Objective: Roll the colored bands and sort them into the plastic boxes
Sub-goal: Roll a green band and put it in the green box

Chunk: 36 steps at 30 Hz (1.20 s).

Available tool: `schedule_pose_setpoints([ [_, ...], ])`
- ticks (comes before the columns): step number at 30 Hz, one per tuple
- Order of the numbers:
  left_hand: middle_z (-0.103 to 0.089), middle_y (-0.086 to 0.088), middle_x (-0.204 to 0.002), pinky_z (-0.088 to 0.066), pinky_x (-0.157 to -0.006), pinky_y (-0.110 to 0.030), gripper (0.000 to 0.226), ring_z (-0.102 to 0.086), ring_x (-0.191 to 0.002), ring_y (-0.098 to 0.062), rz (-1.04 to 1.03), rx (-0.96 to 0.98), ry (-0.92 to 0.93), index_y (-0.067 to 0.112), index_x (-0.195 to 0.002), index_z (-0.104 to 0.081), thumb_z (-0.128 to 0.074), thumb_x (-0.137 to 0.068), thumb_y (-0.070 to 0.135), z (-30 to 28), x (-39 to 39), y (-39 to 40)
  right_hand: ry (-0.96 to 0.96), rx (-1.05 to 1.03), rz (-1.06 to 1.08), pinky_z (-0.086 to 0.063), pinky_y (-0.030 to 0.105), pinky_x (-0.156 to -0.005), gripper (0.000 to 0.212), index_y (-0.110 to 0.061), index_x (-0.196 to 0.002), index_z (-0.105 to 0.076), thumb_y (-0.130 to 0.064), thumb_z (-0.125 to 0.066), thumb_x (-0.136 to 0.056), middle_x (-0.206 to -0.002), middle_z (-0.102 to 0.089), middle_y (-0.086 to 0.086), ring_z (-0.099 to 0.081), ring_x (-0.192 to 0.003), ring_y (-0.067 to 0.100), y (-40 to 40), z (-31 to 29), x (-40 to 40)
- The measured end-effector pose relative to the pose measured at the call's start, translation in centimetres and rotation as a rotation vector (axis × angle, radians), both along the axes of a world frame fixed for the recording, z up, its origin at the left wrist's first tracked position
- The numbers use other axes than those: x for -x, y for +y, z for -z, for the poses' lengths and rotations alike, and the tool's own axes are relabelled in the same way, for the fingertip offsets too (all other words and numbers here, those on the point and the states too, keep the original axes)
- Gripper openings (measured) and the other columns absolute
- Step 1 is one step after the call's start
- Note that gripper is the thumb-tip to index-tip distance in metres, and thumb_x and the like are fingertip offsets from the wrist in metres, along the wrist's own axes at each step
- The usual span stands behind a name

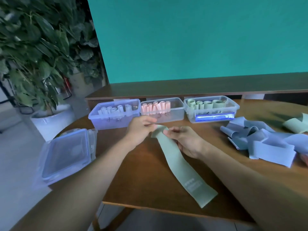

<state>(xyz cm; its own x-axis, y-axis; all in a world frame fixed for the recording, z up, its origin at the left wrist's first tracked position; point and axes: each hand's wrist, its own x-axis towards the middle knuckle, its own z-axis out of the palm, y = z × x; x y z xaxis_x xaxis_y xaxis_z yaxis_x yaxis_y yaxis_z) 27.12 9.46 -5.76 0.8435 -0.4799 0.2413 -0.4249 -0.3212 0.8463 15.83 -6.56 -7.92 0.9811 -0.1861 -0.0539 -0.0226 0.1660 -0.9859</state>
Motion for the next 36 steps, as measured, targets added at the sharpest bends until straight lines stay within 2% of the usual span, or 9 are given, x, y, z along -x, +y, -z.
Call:
schedule_pose_setpoints([
  [4,-0.072,0.017,-0.099,-0.051,-0.086,-0.017,0.022,-0.067,-0.096,0.002,-0.092,0.023,-0.048,0.031,-0.097,-0.073,-0.071,-0.089,0.011,1.6,-2.0,-1.5,0.023,0.142,0.001,-0.053,0.042,-0.084,0.034,-0.003,-0.111,-0.072,-0.029,-0.076,-0.090,-0.109,-0.073,0.021,-0.070,-0.096,0.038,-0.7,1.1,-0.6],
  [7,-0.071,0.014,-0.095,-0.041,-0.073,-0.004,0.020,-0.065,-0.093,0.002,-0.087,-0.053,-0.120,0.026,-0.104,-0.073,-0.067,-0.092,0.011,2.1,-2.6,-2.7,0.062,0.595,0.032,-0.056,0.033,-0.092,0.037,-0.018,-0.112,-0.075,-0.042,-0.079,-0.084,-0.106,-0.075,-0.003,-0.071,-0.098,0.015,-1.0,0.6,0.6],
  [11,-0.073,0.007,-0.099,-0.046,-0.082,-0.011,0.021,-0.066,-0.095,-0.007,-0.066,-0.060,-0.153,0.022,-0.108,-0.073,-0.066,-0.093,0.010,2.6,-2.6,-4.7,0.115,1.070,0.220,-0.051,0.022,-0.076,0.021,-0.030,-0.097,-0.077,-0.048,-0.073,-0.086,-0.087,-0.071,-0.014,-0.066,-0.086,0.007,-1.2,-0.6,3.6],
  [14,-0.073,0.008,-0.106,-0.048,-0.095,-0.020,0.027,-0.065,-0.099,-0.005,-0.041,-0.034,-0.181,0.024,-0.116,-0.072,-0.071,-0.091,0.014,2.7,-1.3,-5.5,0.225,1.014,0.177,-0.055,0.023,-0.065,0.023,-0.029,-0.089,-0.074,-0.051,-0.075,-0.085,-0.072,-0.071,-0.011,-0.067,-0.069,0.006,-1.2,-0.8,5.4],
  [18,-0.072,0.010,-0.115,-0.044,-0.093,-0.010,0.030,-0.063,-0.101,0.003,-0.052,0.003,-0.214,0.023,-0.122,-0.071,-0.069,-0.094,0.015,2.9,1.2,-4.6,0.183,0.856,0.181,-0.060,0.025,-0.066,0.017,-0.023,-0.086,-0.074,-0.039,-0.078,-0.086,-0.068,-0.074,-0.007,-0.071,-0.063,0.011,-1.6,-0.4,7.6],
  [23,-0.074,0.019,-0.105,-0.056,-0.095,-0.034,0.018,-0.067,-0.099,0.005,0.041,0.057,-0.152,0.030,-0.106,-0.077,-0.069,-0.094,0.019,3.6,7.1,-0.8,0.111,0.635,0.117,-0.061,0.028,-0.076,0.012,-0.016,-0.090,-0.075,-0.028,-0.078,-0.088,-0.075,-0.077,-0.002,-0.075,-0.070,0.016,-0.8,-0.2,10.9],
  [28,-0.075,0.019,-0.097,-0.056,-0.092,-0.031,0.010,-0.069,-0.097,0.000,0.085,0.053,-0.109,0.028,-0.097,-0.079,-0.072,-0.091,0.023,3.3,13.9,3.7,-0.049,0.520,0.059,-0.061,0.029,-0.083,0.012,-0.009,-0.095,-0.076,-0.020,-0.077,-0.089,-0.082,-0.078,0.005,-0.076,-0.085,0.023,0.2,0.3,14.2],
  [32,-0.076,0.011,-0.096,-0.056,-0.086,-0.042,0.012,-0.071,-0.091,-0.015,0.124,0.074,-0.057,0.027,-0.093,-0.080,-0.083,-0.081,0.027,3.2,17.2,6.4,-0.164,0.795,0.022,-0.050,0.015,-0.087,0.021,-0.024,-0.097,-0.078,-0.038,-0.081,-0.081,-0.092,-0.077,-0.014,-0.070,-0.090,0.003,0.8,0.5,16.8],
  [36,-0.074,0.015,-0.099,-0.053,-0.083,-0.030,0.021,-0.067,-0.101,-0.013,0.179,0.015,-0.225,0.026,-0.089,-0.081,-0.090,-0.070,0.030,4.2,19.3,6.8,-0.285,0.922,-0.110,-0.051,0.024,-0.089,0.025,-0.019,-0.094,-0.079,-0.037,-0.082,-0.077,-0.097,-0.074,-0.010,-0.069,-0.095,0.008,1.6,1.0,17.7],
])
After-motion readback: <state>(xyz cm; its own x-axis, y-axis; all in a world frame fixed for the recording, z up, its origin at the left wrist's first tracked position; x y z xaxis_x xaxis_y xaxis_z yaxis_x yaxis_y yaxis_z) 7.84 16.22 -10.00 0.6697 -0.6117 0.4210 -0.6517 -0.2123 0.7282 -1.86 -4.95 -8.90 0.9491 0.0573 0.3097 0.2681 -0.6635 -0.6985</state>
